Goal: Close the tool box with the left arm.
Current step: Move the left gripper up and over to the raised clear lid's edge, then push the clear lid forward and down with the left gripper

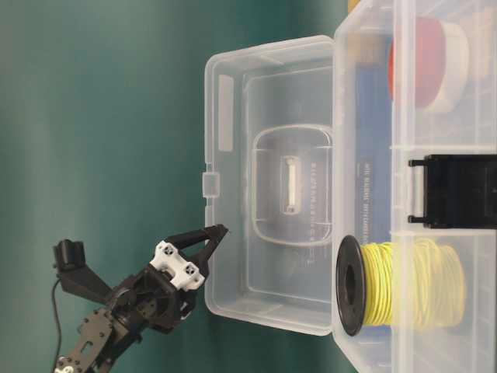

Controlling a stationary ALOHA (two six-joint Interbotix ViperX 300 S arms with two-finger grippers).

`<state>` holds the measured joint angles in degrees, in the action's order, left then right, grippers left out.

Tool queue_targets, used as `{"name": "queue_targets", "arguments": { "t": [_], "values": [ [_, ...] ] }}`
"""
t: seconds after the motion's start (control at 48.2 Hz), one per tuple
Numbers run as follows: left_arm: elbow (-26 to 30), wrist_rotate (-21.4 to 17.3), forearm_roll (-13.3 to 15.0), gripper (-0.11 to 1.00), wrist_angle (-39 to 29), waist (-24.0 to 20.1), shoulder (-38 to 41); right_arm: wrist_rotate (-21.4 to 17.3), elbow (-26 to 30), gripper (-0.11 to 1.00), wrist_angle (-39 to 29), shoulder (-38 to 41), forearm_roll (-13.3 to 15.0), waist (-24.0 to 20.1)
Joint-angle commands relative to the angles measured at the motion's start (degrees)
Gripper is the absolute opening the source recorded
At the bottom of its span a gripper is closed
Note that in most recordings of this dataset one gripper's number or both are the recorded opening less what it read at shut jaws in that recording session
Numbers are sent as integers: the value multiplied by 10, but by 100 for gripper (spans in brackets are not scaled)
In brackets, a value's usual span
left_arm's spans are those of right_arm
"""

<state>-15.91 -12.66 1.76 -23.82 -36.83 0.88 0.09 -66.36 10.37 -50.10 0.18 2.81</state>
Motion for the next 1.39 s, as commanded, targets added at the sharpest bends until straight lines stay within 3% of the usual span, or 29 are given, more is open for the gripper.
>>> {"name": "queue_targets", "arguments": {
  "t": [0.0, 0.374, 0.664, 0.893, 1.121, 1.37],
  "values": [
    [4, 6, 3, 90, -31, 35, -15, 1, 10, 0, 3, 3, -1, 2],
    [-9, 28, 3, 90, -92, 91, -86, 0, 10, 0, 5, 1, -1, 2],
    [-67, 52, 3, 90, -116, 163, -142, 0, 14, 0, 4, -4, 0, 1],
    [-112, 103, 4, 90, -120, 230, -178, 0, 24, 0, 1, -27, -1, 2],
    [-143, 166, 3, 90, -137, 327, -213, -3, 28, 0, -7, -43, -1, 1],
    [-144, 178, 3, 89, -128, 375, -269, -6, 28, 0, -6, -44, -1, 2]
  ]
}}
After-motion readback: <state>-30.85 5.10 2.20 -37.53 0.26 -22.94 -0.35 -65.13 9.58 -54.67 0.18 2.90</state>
